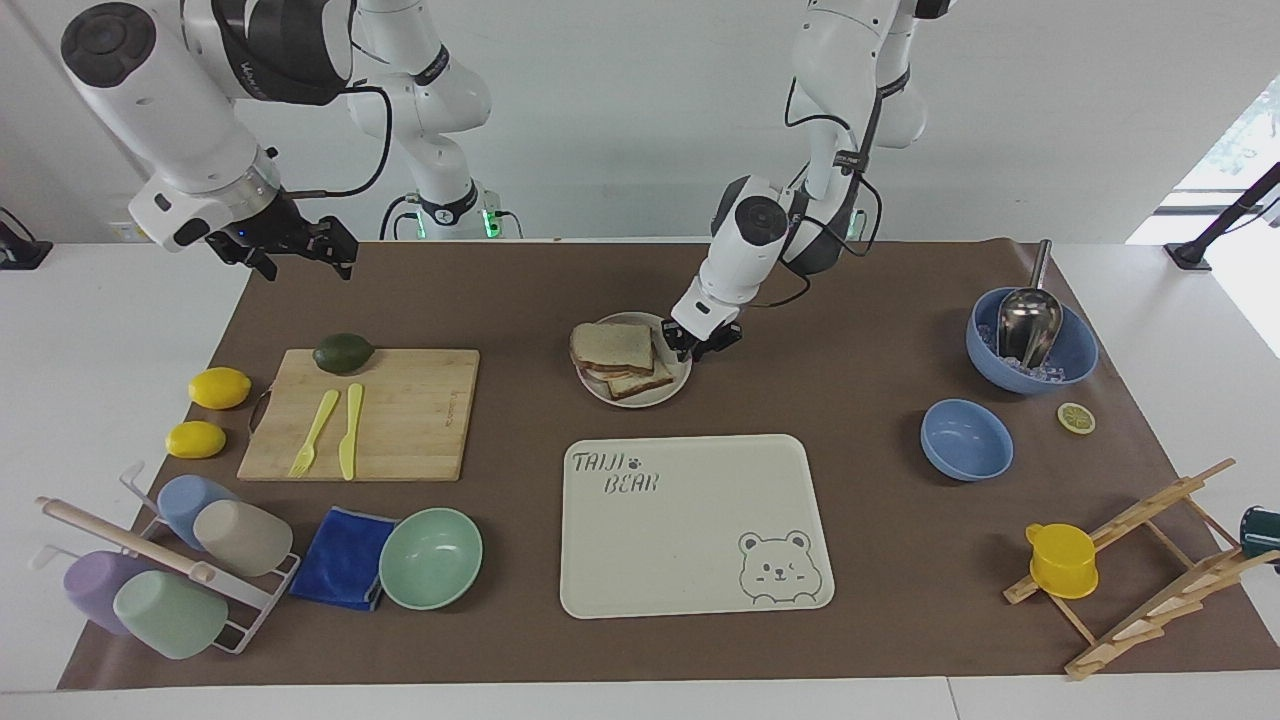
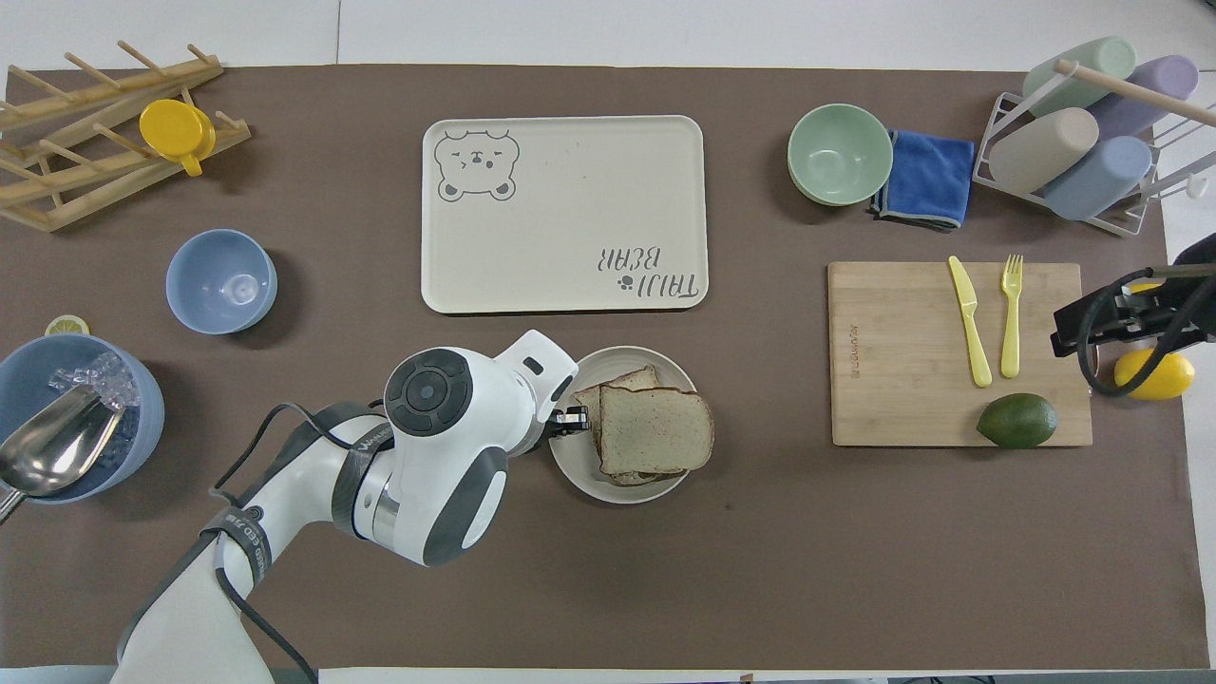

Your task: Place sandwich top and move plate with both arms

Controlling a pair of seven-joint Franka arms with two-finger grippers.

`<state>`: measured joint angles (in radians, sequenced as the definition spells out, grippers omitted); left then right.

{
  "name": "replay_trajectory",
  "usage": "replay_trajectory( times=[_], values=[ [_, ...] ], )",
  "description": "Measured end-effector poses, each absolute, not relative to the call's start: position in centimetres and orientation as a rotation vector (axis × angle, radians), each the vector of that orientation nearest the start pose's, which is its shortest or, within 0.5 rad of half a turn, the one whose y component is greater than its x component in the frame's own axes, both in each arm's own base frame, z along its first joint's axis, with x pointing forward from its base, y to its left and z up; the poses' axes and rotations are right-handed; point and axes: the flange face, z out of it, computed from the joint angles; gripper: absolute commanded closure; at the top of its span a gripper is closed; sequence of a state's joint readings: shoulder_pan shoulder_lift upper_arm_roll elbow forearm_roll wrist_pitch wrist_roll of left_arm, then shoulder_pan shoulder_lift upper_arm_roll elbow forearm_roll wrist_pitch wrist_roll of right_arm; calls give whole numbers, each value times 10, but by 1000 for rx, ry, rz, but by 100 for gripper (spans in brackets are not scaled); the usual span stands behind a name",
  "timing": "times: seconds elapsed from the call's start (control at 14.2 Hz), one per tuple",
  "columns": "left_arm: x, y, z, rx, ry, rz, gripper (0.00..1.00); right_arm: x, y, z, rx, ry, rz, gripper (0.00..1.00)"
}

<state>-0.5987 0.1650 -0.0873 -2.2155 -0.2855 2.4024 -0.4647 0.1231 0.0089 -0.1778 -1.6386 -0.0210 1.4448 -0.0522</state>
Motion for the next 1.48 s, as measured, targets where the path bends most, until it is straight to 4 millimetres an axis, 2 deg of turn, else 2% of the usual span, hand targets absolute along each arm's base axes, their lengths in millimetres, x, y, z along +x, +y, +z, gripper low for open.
replay_trajectory(
  times=[0.07,0.49,0.7,0.92,1.27,1.48],
  values=[
    [424,-348,303,-3323,12,164,99,538,-30,579,-3137,1,320,0],
    [425,-348,308,-3337,-3,153,100,539,-29,579,-3138,-4,312,0],
    [436,-341,315,-3340,-33,156,100,539,-28,579,-3138,-7,311,0],
    [463,-333,346,-3352,-77,179,100,539,-29,579,-3138,-4,310,0],
    [524,-300,411,-3415,-236,175,100,539,-31,588,-3141,1,280,0],
    [565,-281,424,-3440,-313,156,100,539,-35,590,-3141,13,273,0]
  ],
)
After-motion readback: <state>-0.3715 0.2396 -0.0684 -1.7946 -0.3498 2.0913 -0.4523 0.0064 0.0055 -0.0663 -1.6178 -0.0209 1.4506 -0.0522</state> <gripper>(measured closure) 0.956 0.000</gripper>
